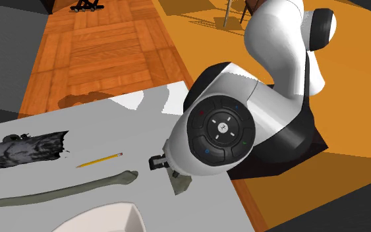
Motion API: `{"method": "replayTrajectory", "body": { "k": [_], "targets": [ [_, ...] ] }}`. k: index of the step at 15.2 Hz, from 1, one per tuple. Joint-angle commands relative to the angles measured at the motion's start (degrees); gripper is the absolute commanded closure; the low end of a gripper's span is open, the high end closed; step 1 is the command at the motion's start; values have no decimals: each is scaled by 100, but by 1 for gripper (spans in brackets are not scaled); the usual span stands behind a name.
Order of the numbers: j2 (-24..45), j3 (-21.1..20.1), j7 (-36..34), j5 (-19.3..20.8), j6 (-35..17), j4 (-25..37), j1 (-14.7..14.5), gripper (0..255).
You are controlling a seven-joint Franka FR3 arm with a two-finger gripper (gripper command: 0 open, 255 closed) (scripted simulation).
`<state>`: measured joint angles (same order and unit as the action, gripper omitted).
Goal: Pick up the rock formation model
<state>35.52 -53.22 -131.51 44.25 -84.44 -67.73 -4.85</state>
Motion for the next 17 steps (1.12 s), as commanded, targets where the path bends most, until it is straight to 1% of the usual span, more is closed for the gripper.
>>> {"method": "replayTrajectory", "body": {
  "k": [1,10,17],
  "targets": [
    [-10,-6,-16,-6,-32,-48,22,255],
    [3,0,-8,2,-28,-28,13,255],
    [90,72,239,80,528,759,-340,255]
  ]
}}
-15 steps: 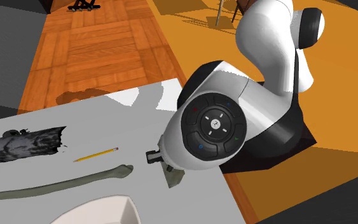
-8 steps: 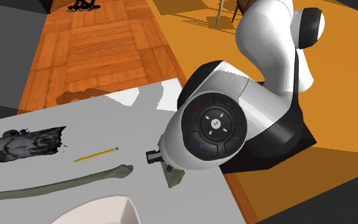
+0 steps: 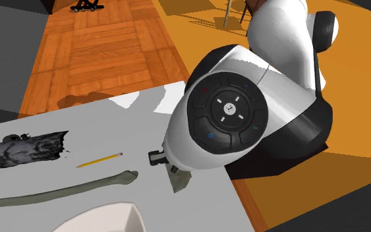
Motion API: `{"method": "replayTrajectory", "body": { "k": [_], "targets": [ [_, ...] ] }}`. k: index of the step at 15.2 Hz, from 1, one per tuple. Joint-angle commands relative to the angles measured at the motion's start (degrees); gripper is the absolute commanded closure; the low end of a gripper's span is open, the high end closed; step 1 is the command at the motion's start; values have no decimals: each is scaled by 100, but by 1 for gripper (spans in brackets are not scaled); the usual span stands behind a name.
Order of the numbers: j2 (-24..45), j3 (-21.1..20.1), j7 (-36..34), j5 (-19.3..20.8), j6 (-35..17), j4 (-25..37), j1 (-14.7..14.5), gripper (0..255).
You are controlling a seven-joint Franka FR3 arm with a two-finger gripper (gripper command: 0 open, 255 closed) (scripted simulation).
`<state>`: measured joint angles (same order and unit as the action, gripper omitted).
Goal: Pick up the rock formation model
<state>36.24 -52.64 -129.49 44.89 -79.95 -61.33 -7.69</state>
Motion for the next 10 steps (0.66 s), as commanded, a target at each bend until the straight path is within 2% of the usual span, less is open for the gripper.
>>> {"method": "replayTrajectory", "body": {
  "k": [1,8,10],
  "targets": [
    [42,31,77,38,167,253,-121,255],
    [316,231,442,293,864,1468,-763,255],
    [325,239,453,300,882,1504,-784,255]
  ]
}}
